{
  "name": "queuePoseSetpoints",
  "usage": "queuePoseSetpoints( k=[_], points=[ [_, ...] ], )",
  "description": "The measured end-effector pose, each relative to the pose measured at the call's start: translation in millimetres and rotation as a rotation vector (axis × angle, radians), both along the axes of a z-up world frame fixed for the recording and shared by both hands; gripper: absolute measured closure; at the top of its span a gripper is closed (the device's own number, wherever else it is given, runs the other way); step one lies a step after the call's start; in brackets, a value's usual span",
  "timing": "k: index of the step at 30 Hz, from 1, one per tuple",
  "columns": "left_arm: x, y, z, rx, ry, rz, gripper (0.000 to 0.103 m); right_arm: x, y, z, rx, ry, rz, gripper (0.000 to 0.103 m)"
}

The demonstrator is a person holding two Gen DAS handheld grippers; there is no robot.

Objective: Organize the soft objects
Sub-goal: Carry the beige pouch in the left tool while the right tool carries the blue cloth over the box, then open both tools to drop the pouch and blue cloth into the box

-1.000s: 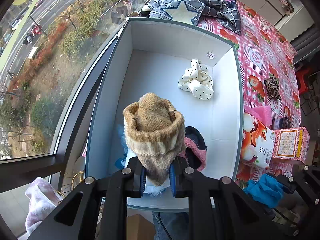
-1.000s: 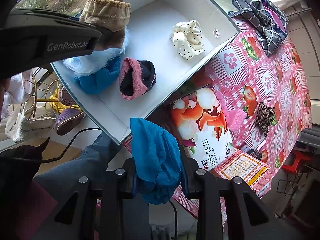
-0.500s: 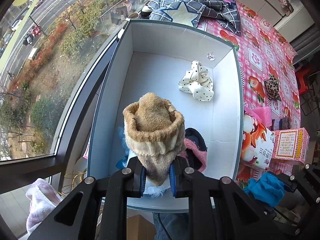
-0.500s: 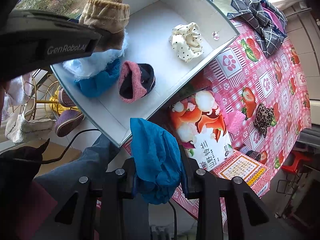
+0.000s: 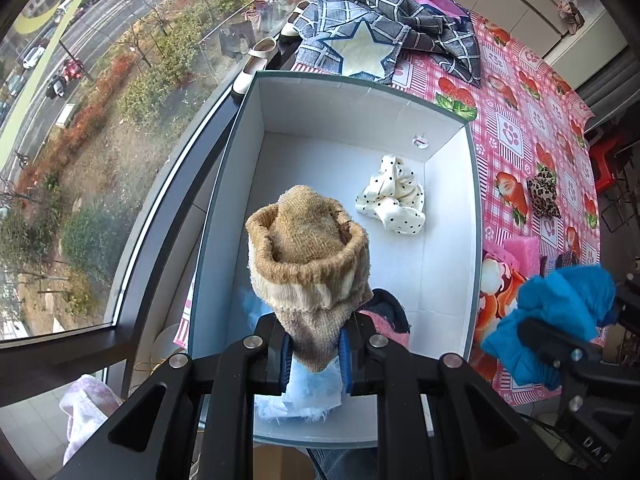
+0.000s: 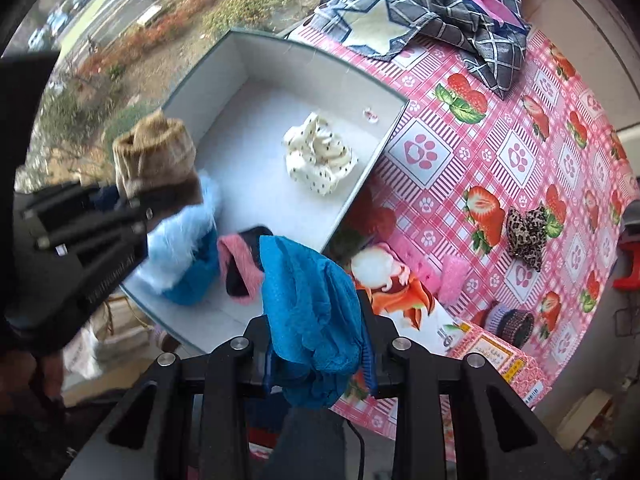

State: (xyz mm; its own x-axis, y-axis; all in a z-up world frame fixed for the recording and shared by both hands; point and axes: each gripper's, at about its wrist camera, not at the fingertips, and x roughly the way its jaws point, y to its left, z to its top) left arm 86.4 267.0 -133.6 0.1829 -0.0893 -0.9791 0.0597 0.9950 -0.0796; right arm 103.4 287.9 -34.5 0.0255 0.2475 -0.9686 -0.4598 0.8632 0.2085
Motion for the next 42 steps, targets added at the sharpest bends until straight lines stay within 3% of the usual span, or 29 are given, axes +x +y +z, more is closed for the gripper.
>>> queuePoseSetpoints(
  k=[8, 28, 30, 33, 34, 36, 39, 42],
  points=[
    [9.6, -8.3, -5.4, 0.011, 0.012, -0.021, 0.083, 24.9, 8.1, 3.9, 0.08, 0.032, -0.054, 0.071],
    [11.0, -5.6, -16.0, 0.005, 0.048, -0.025, 0.082, 42.9, 19.6, -2.4, 0.137, 0.062, -0.085, 0.071],
    [9.0, -6.4, -14.3, -0.001, 0.041, -0.035, 0.072, 45.5, 20.7, -1.8, 0.151, 0.059, -0.091, 0.071],
    [5.8, -7.3, -8.7, 0.006, 0.01, -0.041, 0.036, 48.3, 21.8, -1.6, 0.171, 0.06, -0.095, 0.069],
    [4.5, -7.0, -6.0, 0.006, -0.003, -0.041, 0.028, 48.6, 22.0, -1.3, 0.179, 0.061, -0.094, 0.058],
    [3.3, -6.5, -3.1, -0.007, -0.012, -0.041, 0.024, 48.4, 21.5, 0.9, 0.185, 0.043, -0.096, 0.039],
    [1.7, -5.4, -1.2, -0.025, -0.014, -0.035, 0.023, 48.6, 19.3, 3.9, 0.195, 0.022, -0.1, 0.036],
    [1.3, -3.6, -0.1, -0.067, -0.013, -0.012, 0.016, 50.8, 12.3, 2.7, 0.203, 0.034, -0.123, 0.015]
  ],
)
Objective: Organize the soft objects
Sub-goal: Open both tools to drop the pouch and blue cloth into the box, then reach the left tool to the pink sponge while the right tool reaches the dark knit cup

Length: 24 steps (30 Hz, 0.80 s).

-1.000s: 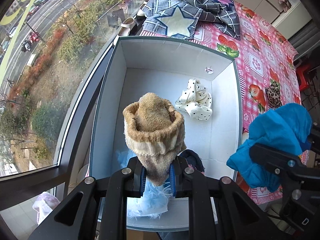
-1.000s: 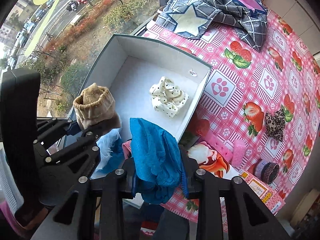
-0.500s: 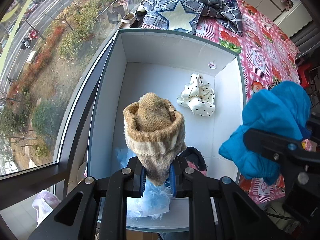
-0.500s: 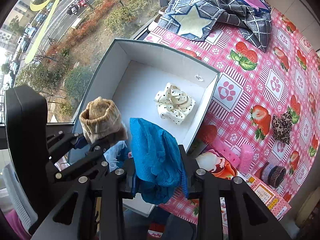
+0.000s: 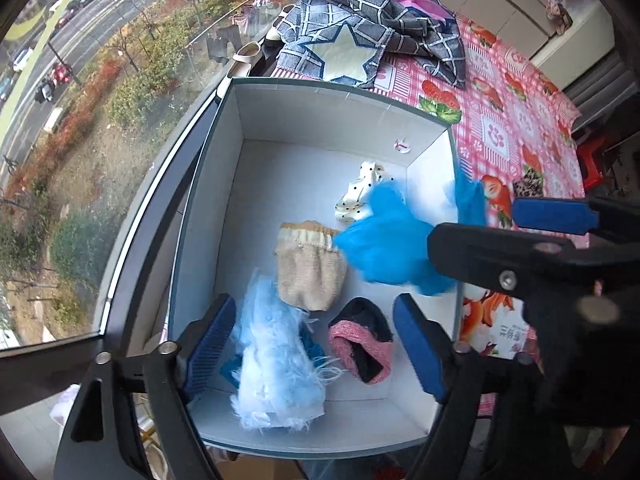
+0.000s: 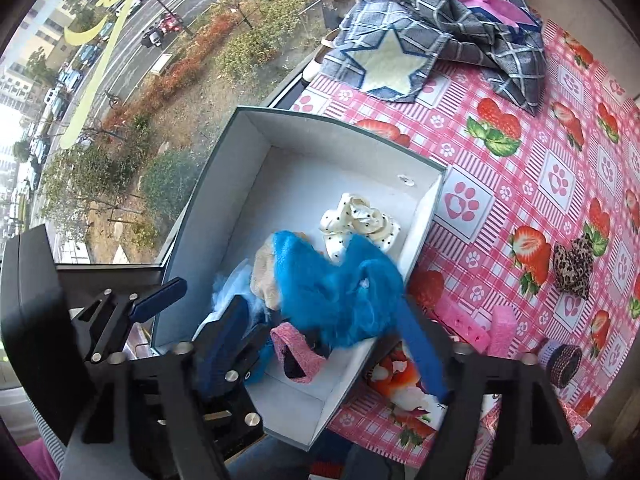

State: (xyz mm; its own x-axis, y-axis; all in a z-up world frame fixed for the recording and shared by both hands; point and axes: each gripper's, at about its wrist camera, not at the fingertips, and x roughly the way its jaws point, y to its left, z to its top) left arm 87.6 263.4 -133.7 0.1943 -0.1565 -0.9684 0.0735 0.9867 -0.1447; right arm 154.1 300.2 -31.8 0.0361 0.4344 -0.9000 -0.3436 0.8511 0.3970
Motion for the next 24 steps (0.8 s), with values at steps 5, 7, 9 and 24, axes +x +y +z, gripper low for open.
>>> queuePoseSetpoints(
  k=[5, 7, 9, 24],
  points=[
    [-0.2, -4.4, -1.2, -0.007, 0.015, 0.019, 0.015, 2.5, -25.3, -7.2, 0.037, 0.062, -0.056, 0.013],
    [0.4, -5.8, 0.9, -0.035, 0.006, 0.038, 0.014, 2.7, -36.8, -12.5, 0.045, 0.096, -0.083, 0.0],
    [0.9, -7.0, 5.3, -0.059, -0.014, 0.053, 0.014, 1.4, -48.0, -15.9, 0.061, 0.118, -0.11, 0.0],
    [-6.4, -42.6, 15.1, -0.051, 0.036, -0.056, 0.013, -13.9, -103.5, -13.8, 0.1, 0.159, -0.159, 0.0]
  ],
)
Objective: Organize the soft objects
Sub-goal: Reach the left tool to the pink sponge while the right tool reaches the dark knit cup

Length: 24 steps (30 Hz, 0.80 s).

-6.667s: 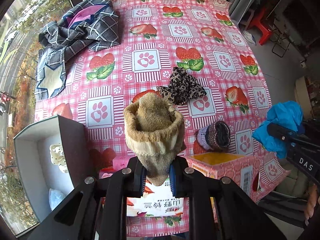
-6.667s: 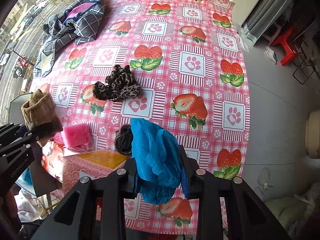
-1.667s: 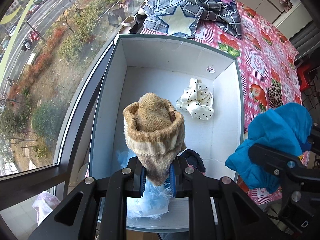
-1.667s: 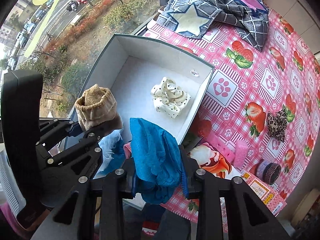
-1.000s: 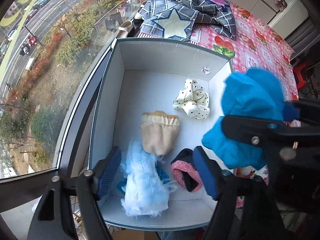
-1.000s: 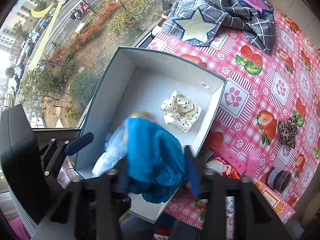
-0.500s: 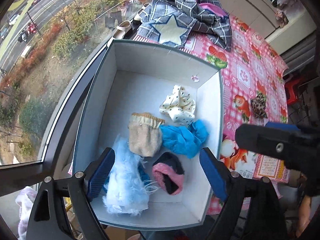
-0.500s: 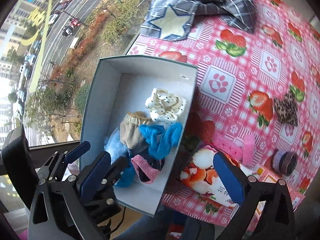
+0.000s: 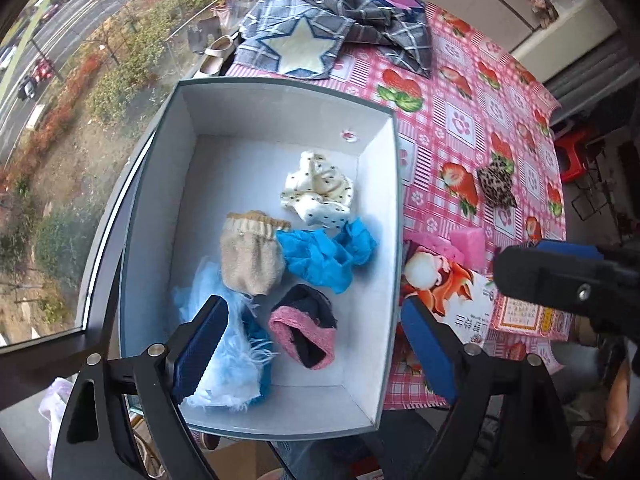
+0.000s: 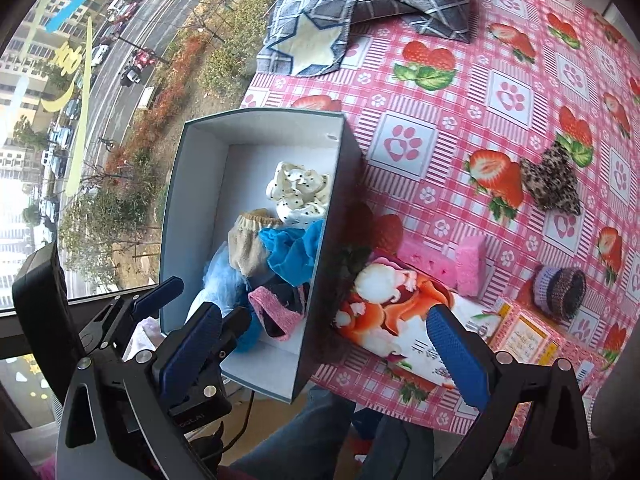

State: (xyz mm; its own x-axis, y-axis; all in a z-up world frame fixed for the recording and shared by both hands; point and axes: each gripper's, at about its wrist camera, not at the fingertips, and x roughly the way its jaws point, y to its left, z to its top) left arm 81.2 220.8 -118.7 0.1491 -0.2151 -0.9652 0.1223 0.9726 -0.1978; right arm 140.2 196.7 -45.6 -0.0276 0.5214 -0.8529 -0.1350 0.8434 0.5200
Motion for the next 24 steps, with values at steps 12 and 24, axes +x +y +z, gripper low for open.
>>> queuePoseSetpoints(
  k=[12, 24],
  points=[
    [15.1, -97.7, 11.7, -0.032, 0.03, -0.168, 0.013, -12.3, -134.9, 0.7, -0.001, 0.028, -0.225, 0.0],
    [50.0, -196.4, -54.8, 0.066, 0.202, -0.283, 0.013, -45.8, -243.1, -39.9, 0.025, 0.108, -0.427, 0.0]
  ],
)
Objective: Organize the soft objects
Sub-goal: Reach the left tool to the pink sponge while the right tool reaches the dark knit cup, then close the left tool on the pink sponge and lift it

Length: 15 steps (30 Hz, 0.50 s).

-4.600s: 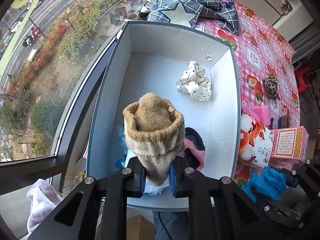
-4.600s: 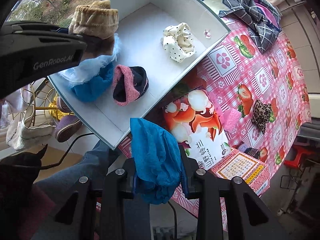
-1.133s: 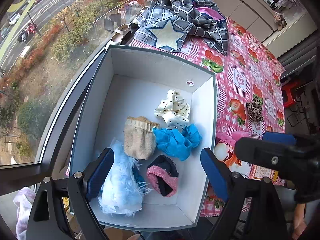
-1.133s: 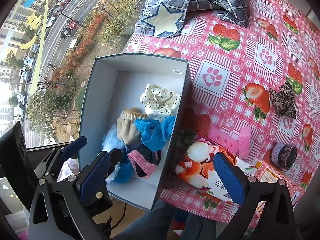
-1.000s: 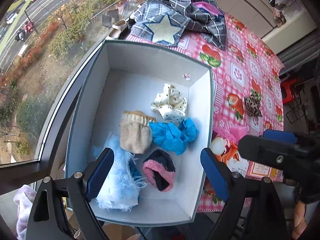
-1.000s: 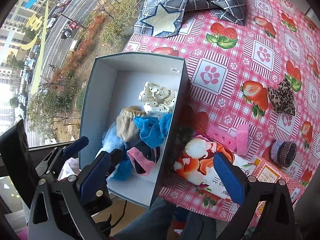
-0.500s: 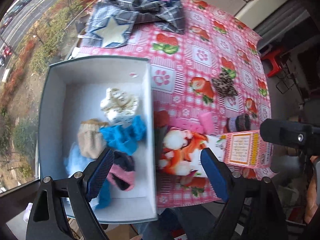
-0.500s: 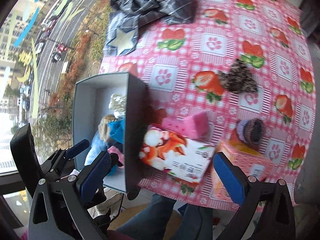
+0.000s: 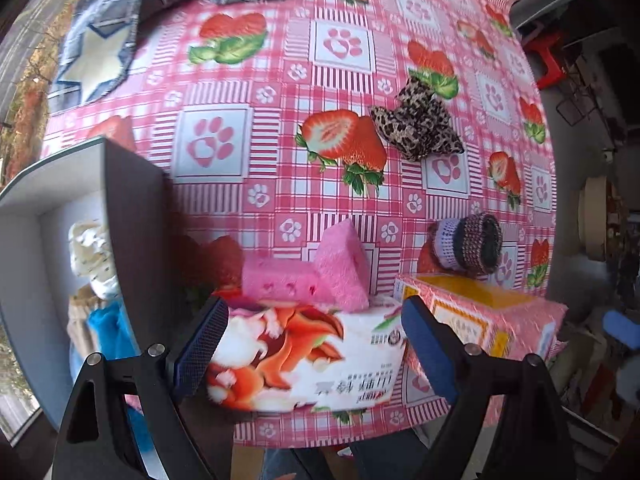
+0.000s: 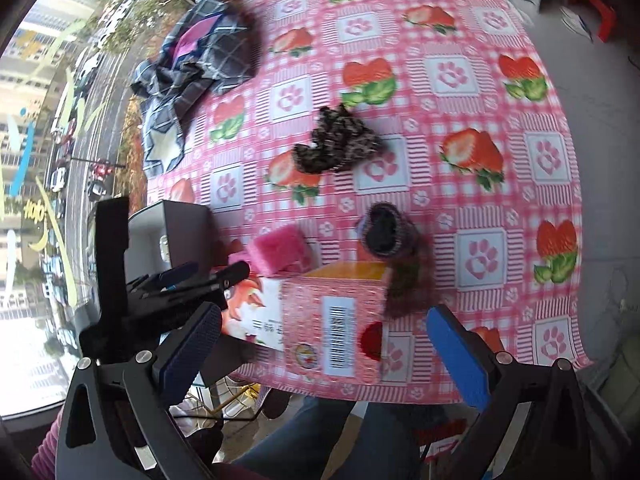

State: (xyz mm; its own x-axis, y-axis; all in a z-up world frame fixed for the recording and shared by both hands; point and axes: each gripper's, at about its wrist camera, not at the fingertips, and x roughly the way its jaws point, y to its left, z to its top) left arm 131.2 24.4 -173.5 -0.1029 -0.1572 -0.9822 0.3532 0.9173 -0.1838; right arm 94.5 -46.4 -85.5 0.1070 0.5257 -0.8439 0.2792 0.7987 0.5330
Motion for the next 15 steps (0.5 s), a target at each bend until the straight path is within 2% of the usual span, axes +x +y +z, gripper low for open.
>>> queuePoseSetpoints(
  k=[4, 12, 15],
  points=[
    [11.3, -14.2, -25.8, 0.044, 0.058, 0.001, 0.013, -8.4, -21.0, -16.3, 0.009, 0.027, -0.034, 0.0],
    [15.2, -37.2, -52.7, 0.065, 0.154, -0.023, 0.013, -7.4, -44.1, -50.0, 0.029, 0.081, -0.061, 0.0],
    [15.1, -43.6, -57.6, 0.074, 0.162, -0.036, 0.014, 0.3, -47.0, -62.6, 0.038, 0.094, -0.056, 0.0]
  ],
)
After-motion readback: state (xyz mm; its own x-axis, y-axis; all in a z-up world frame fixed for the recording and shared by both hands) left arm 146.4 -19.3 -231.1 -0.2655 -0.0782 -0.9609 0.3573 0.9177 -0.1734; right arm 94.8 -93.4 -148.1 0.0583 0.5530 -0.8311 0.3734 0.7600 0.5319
